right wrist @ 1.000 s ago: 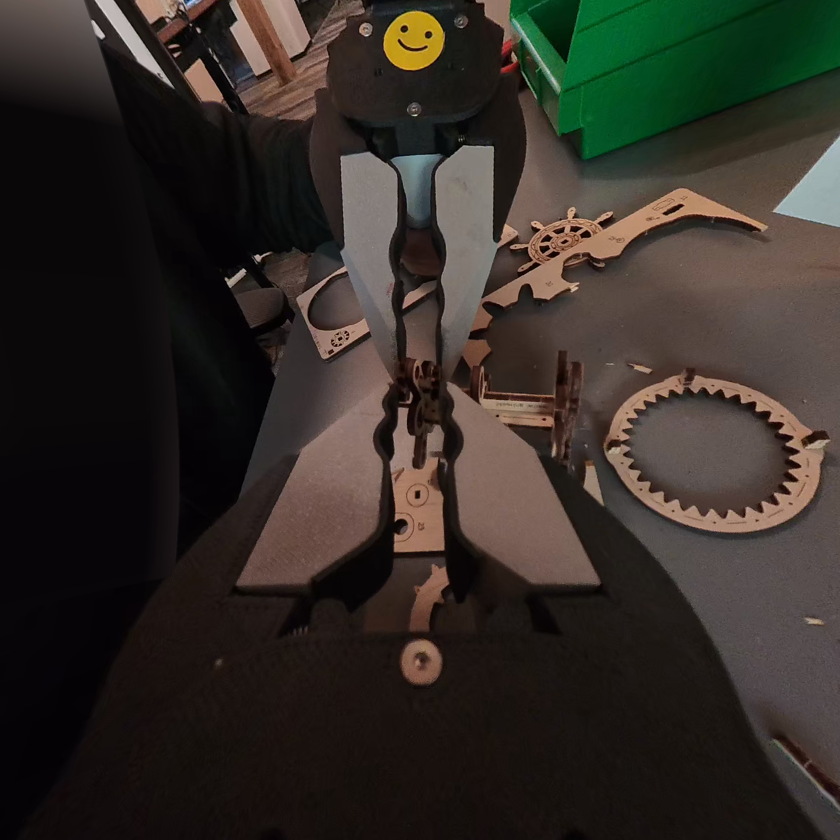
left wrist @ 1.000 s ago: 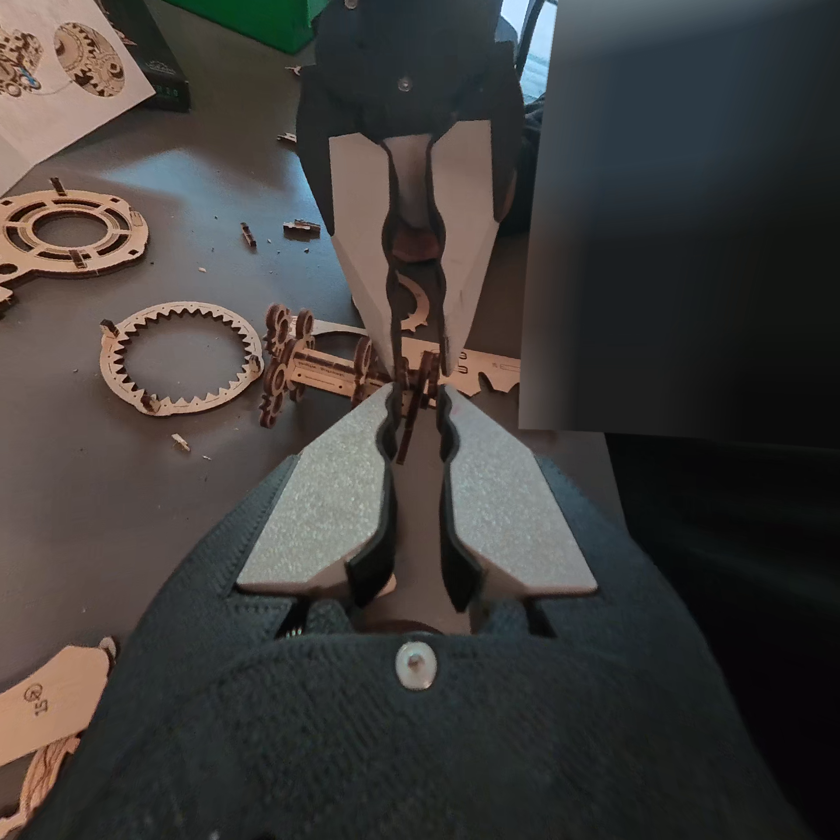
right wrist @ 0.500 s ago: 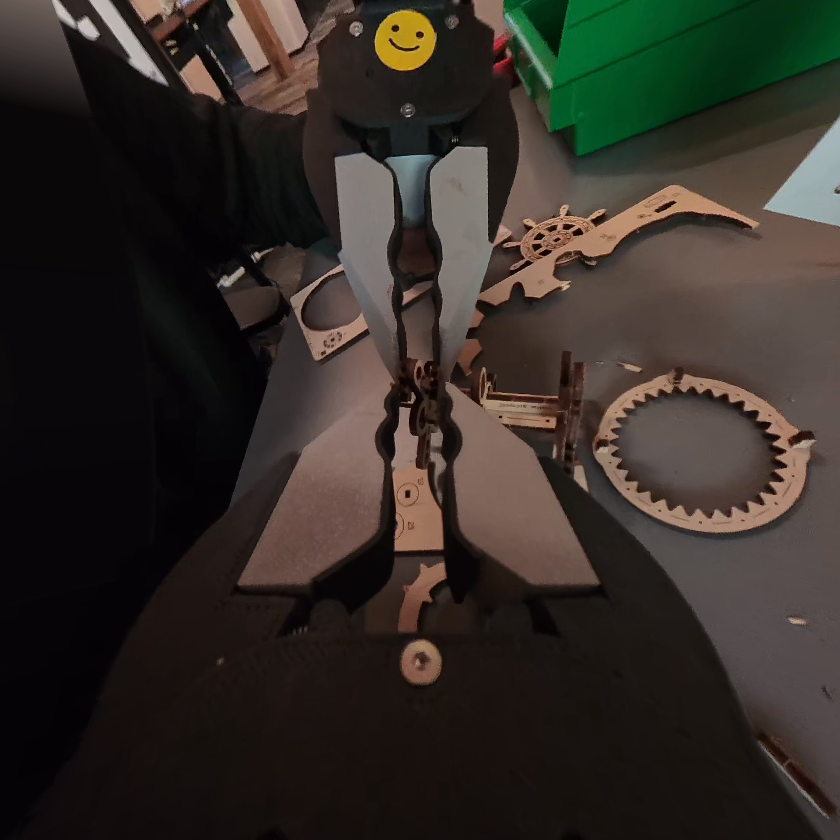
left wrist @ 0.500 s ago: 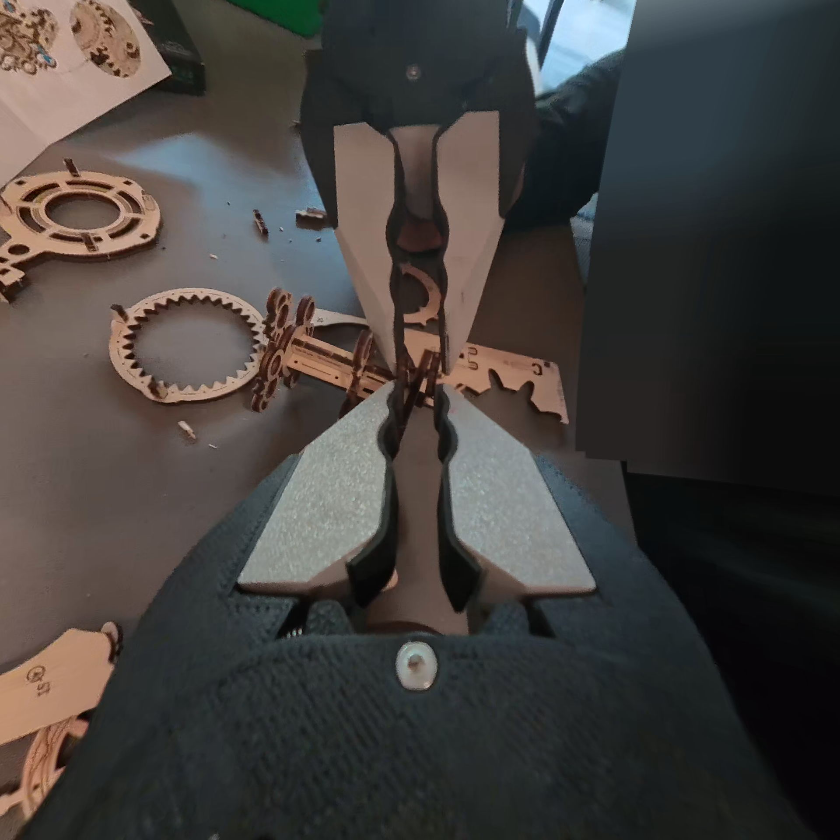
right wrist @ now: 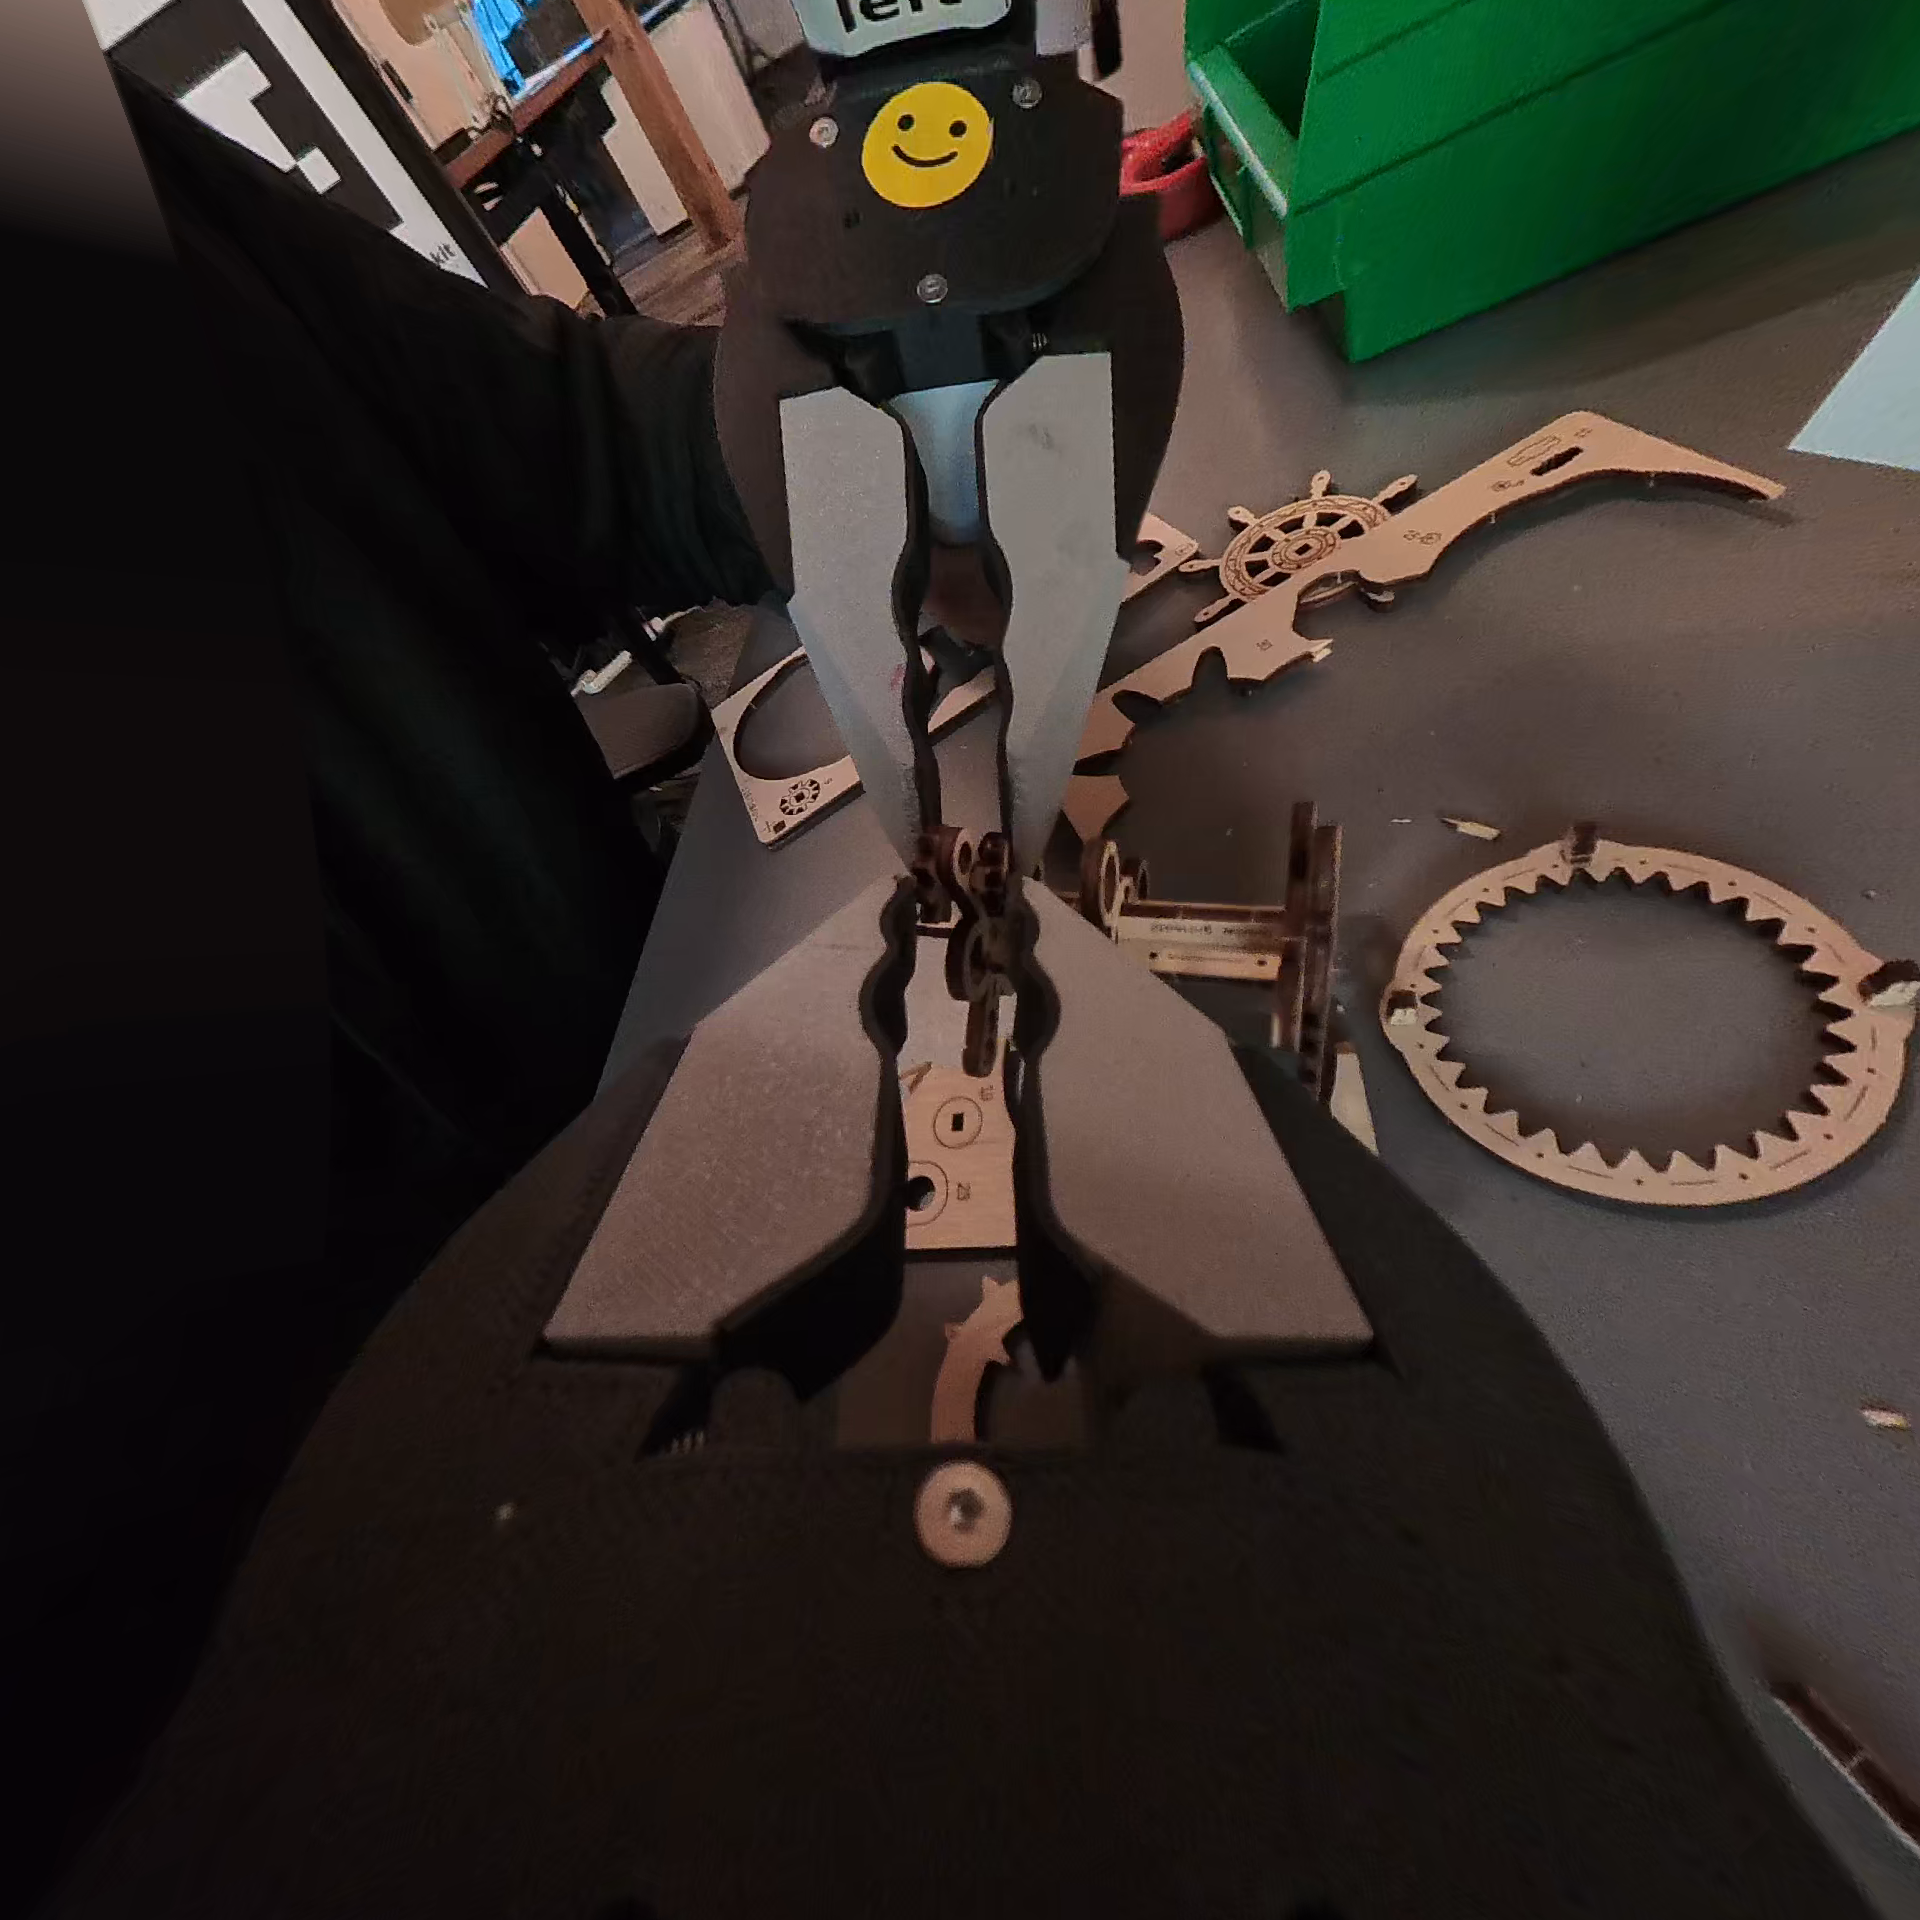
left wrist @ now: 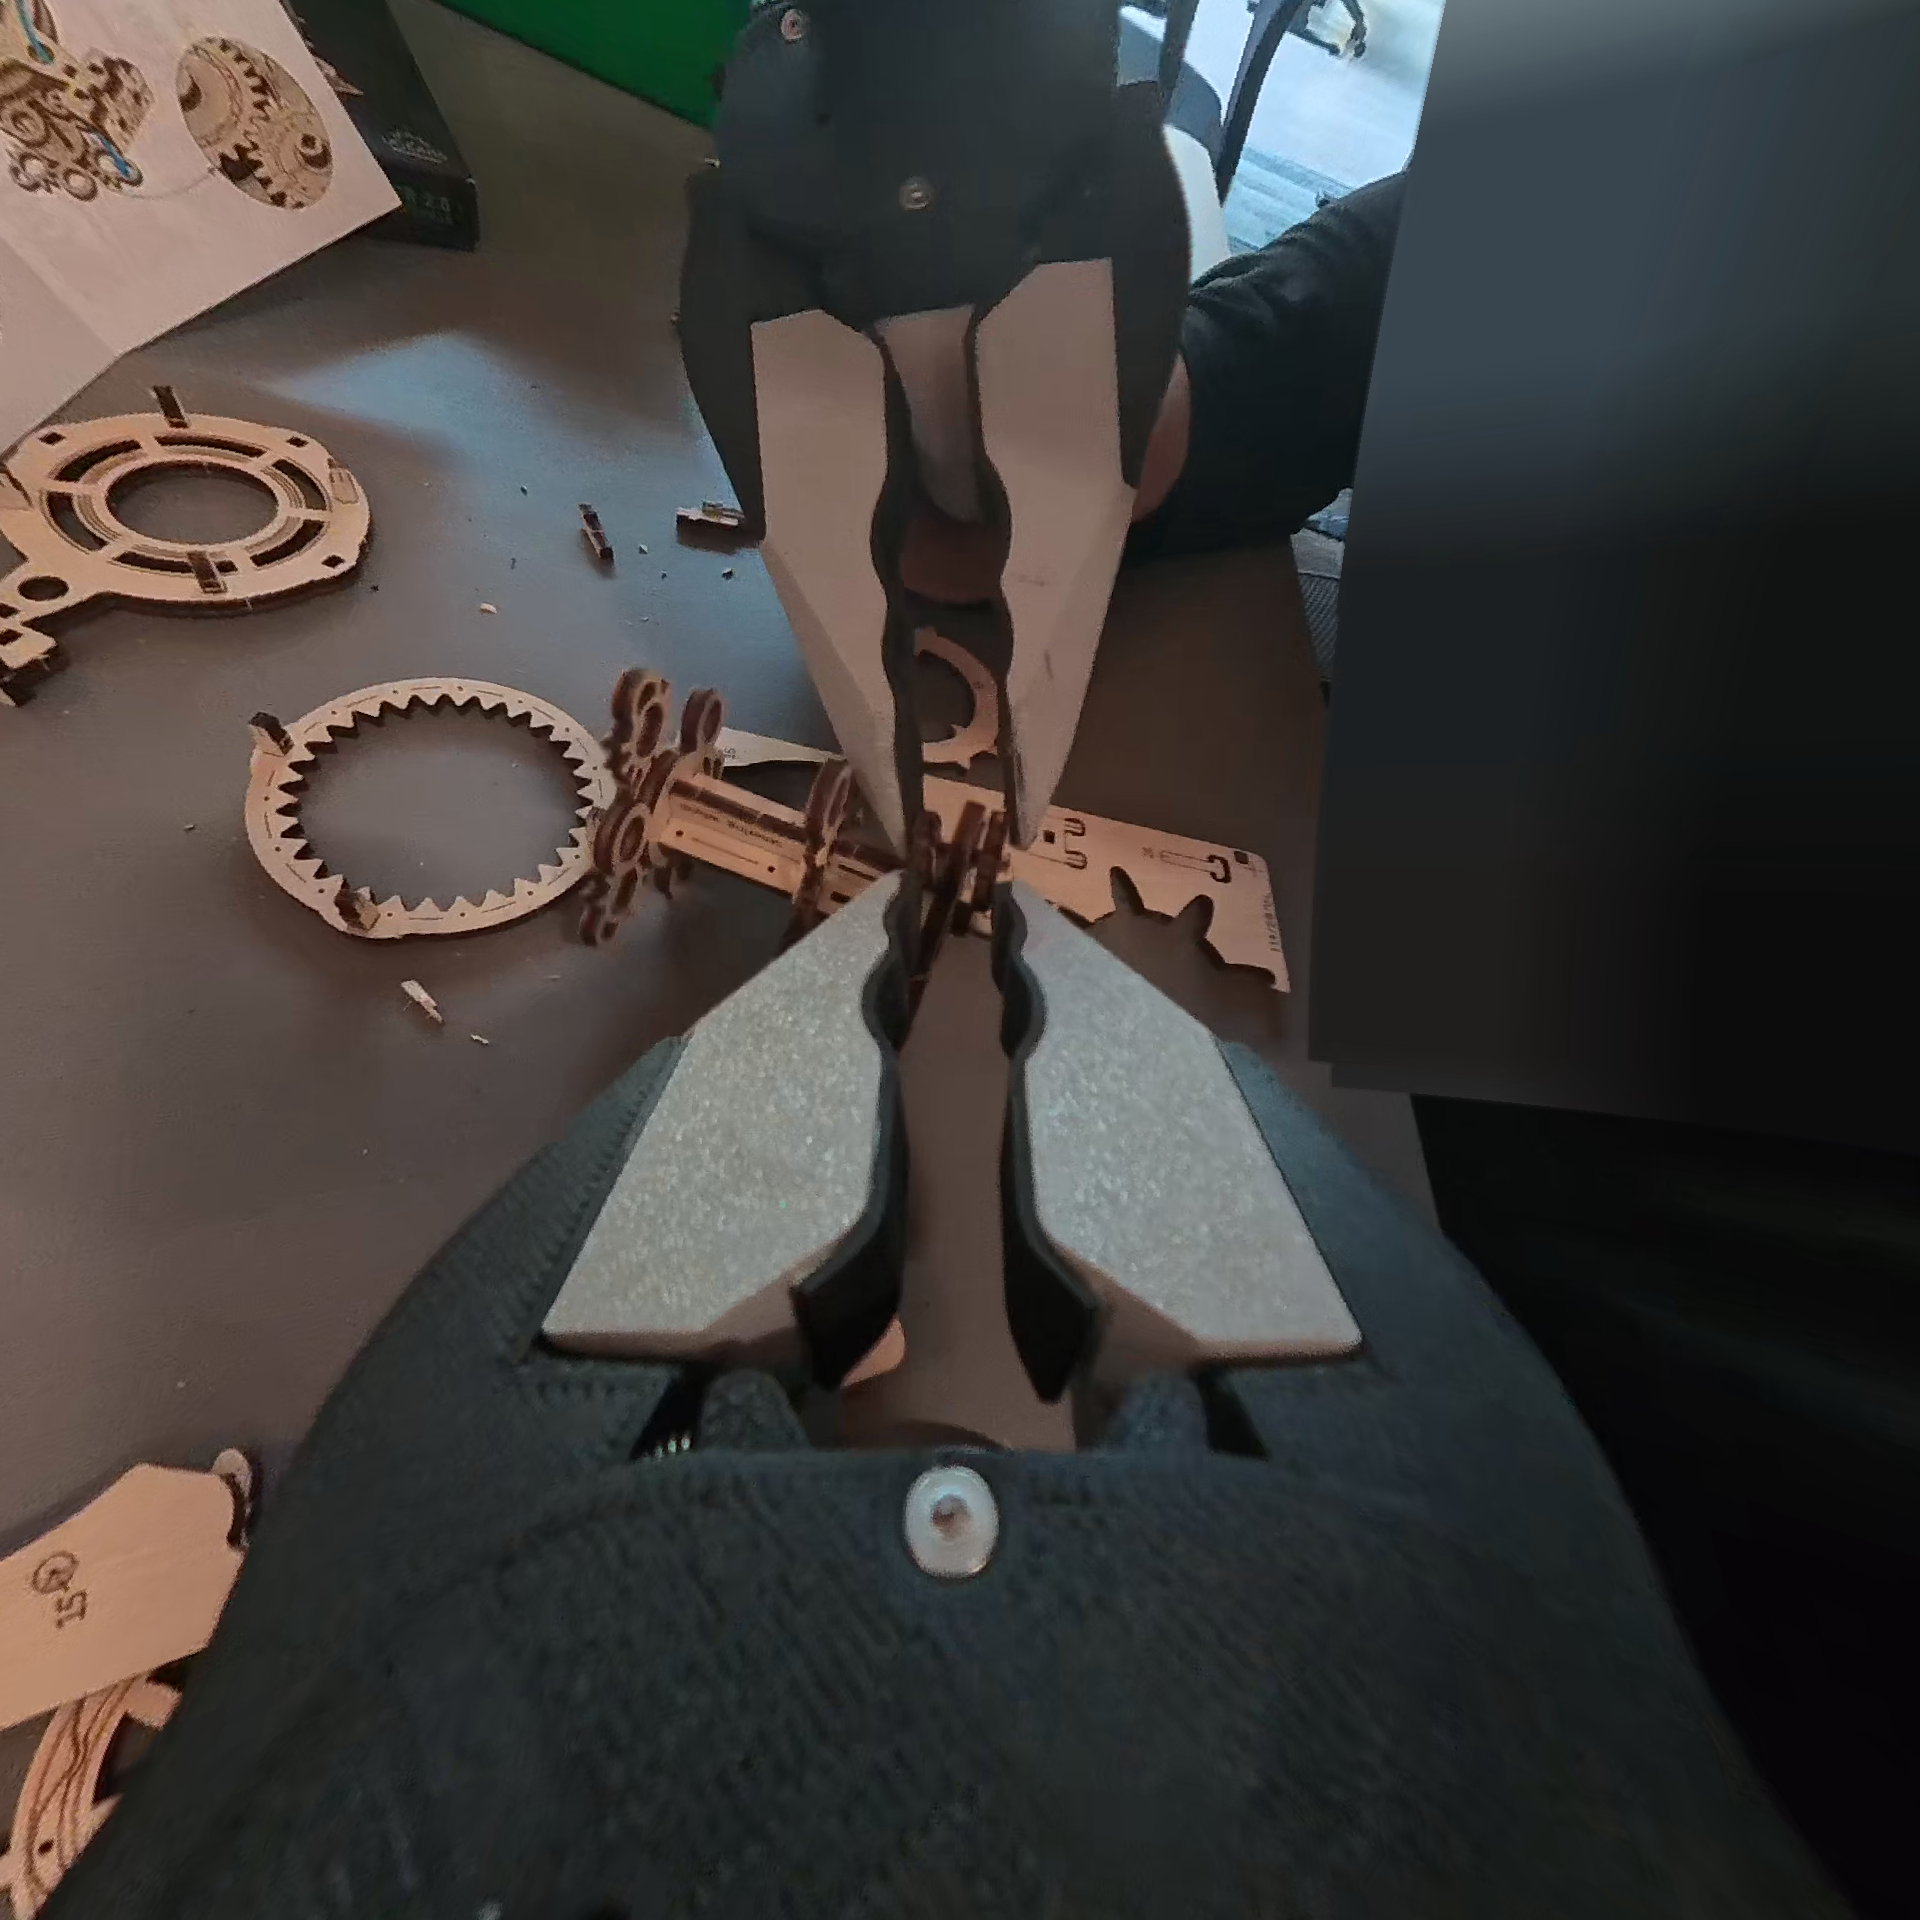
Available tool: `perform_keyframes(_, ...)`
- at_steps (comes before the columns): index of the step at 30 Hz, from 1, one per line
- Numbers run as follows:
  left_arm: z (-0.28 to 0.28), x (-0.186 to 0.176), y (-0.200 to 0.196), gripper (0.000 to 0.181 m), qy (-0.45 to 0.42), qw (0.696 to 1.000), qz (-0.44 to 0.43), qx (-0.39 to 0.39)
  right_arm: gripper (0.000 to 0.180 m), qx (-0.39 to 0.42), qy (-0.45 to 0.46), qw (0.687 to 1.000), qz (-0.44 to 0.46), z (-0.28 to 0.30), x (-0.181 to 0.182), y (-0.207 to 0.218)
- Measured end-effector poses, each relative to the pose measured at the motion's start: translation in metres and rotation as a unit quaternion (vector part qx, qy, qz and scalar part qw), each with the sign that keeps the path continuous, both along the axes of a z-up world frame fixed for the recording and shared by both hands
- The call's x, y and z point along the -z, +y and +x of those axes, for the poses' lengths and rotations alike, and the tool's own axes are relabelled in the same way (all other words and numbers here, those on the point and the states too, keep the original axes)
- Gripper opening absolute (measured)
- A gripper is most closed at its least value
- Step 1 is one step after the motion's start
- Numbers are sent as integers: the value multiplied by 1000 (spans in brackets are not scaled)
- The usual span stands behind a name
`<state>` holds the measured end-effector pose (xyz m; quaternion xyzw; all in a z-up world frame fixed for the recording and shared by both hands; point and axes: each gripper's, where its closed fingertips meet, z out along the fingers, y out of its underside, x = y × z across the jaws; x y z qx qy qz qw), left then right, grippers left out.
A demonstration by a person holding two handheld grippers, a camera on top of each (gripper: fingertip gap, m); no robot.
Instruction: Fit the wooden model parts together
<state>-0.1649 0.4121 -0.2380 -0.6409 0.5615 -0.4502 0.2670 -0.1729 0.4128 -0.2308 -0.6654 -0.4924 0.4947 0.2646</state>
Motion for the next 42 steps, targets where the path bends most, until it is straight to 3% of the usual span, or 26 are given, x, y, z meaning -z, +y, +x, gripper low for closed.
perform_keyframes(7,0,2,-8,9,25,999,28,2,10,11,-39,999,13,-1,3,-6)
perform_keyframes(12,0,-1,-14,9,4,1000,0,22,11,0,-25,1000,14,-1,-1,-12)
perform_keyframes(16,0,2,-4,9,14,996,92,-4,12,19,-20,998,55,-1,2,-5)
perform_keyframes(23,1,2,1,10,5,957,290,-2,15,26,-52,981,185,2,5,-2)
perform_keyframes(30,2,5,1,10,13,947,321,4,14,21,-61,979,196,4,9,-2)
perform_keyframes(42,0,9,1,11,32,967,254,14,11,23,-106,964,242,1,15,-1)
